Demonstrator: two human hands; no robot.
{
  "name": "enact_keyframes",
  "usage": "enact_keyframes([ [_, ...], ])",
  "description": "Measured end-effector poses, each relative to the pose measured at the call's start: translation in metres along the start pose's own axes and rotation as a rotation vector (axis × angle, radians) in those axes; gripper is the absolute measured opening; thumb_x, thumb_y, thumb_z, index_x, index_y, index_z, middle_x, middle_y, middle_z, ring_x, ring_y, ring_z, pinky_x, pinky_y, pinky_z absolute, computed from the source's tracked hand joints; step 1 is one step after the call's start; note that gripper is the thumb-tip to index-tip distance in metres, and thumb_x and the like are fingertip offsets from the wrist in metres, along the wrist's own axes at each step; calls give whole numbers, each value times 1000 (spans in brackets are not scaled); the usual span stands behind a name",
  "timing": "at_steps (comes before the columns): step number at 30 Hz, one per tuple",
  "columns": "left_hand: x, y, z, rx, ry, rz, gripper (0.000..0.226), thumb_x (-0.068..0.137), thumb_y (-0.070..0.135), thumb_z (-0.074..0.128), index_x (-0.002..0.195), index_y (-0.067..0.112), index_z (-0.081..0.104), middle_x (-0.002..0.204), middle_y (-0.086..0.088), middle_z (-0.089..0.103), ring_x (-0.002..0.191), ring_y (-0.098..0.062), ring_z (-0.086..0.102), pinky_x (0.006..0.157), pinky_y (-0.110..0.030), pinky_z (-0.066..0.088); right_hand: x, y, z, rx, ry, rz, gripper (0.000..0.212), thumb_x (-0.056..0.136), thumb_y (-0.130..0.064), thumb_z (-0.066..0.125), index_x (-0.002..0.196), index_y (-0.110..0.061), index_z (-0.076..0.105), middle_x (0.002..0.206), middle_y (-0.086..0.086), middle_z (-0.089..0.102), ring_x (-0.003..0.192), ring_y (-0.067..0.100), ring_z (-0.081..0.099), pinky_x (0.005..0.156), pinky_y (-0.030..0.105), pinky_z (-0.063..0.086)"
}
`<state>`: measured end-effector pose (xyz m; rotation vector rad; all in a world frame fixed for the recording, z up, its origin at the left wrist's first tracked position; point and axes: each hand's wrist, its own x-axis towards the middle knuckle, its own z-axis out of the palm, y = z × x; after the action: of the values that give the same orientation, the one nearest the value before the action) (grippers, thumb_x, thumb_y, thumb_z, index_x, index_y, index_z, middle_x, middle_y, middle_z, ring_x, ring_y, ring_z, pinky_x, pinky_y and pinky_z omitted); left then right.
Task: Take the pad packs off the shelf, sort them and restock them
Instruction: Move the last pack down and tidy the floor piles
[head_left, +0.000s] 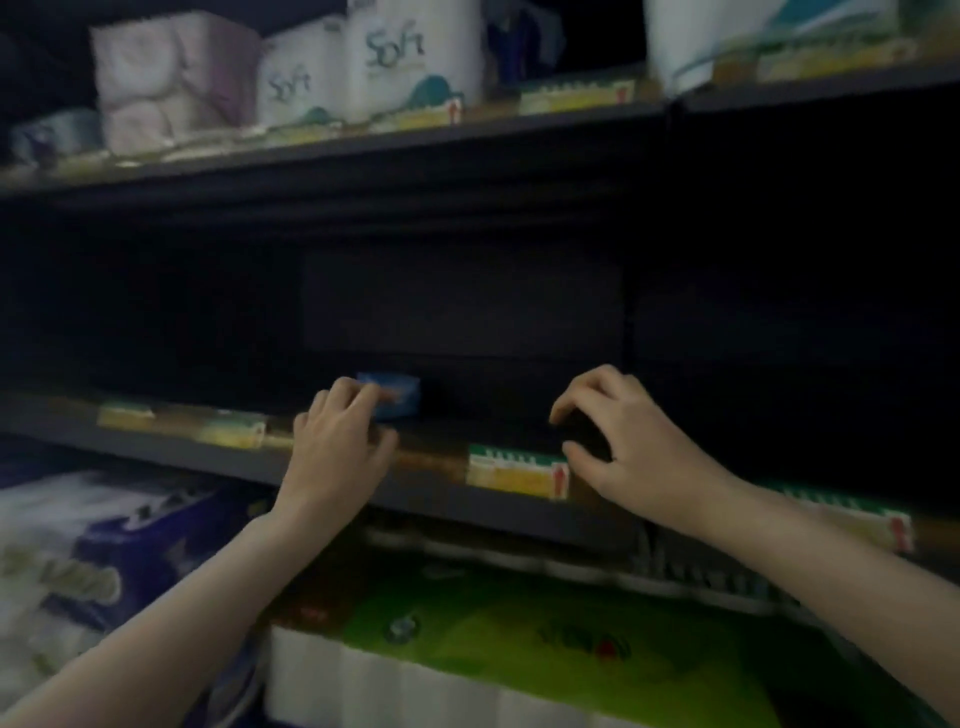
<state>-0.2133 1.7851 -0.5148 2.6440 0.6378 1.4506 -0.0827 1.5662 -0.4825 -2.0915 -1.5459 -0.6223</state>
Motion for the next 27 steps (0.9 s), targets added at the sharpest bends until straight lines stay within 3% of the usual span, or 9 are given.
enact_keyframes([
  [5,64,-50,1,26,81,-179,22,92,17,49,113,13,56,115,-9,49,110,-28,43,90,-39,32,89,-21,43,-65,-119,60,21,95,-26,49,114,-24,43,123,-3,31,115,16,30,98,32,32],
  [9,74,-64,29,73,3,-267,29,95,23,46,122,14,51,124,-9,46,117,-28,40,94,-39,31,141,-30,78,-126,-312,125,34,95,-24,45,128,-21,37,135,4,28,125,25,27,103,40,29],
  [12,60,-58,41,97,-39,-213,29,96,25,43,124,18,47,127,-6,44,118,-25,38,97,-37,30,161,-20,95,-170,-396,119,48,95,-19,44,141,-22,28,143,6,26,131,29,23,108,44,24],
  [14,76,-114,64,67,-139,-250,32,97,26,42,128,19,43,130,-6,41,121,-25,36,100,-38,29,221,-36,152,-220,-513,180,56,95,-16,44,146,-24,21,148,7,22,134,31,21,109,46,23],
  [17,88,-97,61,66,-94,-213,35,96,27,43,130,18,41,132,-8,40,123,-27,35,103,-39,26,257,-34,145,-185,-494,213,53,96,-16,45,145,-20,26,147,10,30,132,30,31,107,40,31],
  [21,93,-99,62,91,-108,-216,35,96,28,44,129,18,42,131,-8,40,122,-28,34,104,-40,26,294,-26,177,-66,-518,235,45,90,-23,57,132,-14,42,125,3,49,110,25,50,86,31,41],
  [24,91,-101,68,104,-142,-210,37,95,29,44,130,17,41,132,-9,40,122,-28,35,102,-42,28,306,-16,205,-133,-522,205,46,85,-34,60,126,-18,48,124,2,52,109,22,51,96,37,40],
  [27,94,-102,71,82,-133,-211,36,95,31,42,128,15,44,129,-9,44,120,-27,40,98,-41,31,317,-12,208,-110,-357,301,56,81,-50,61,124,-16,48,132,7,42,117,29,45,101,47,39],
])
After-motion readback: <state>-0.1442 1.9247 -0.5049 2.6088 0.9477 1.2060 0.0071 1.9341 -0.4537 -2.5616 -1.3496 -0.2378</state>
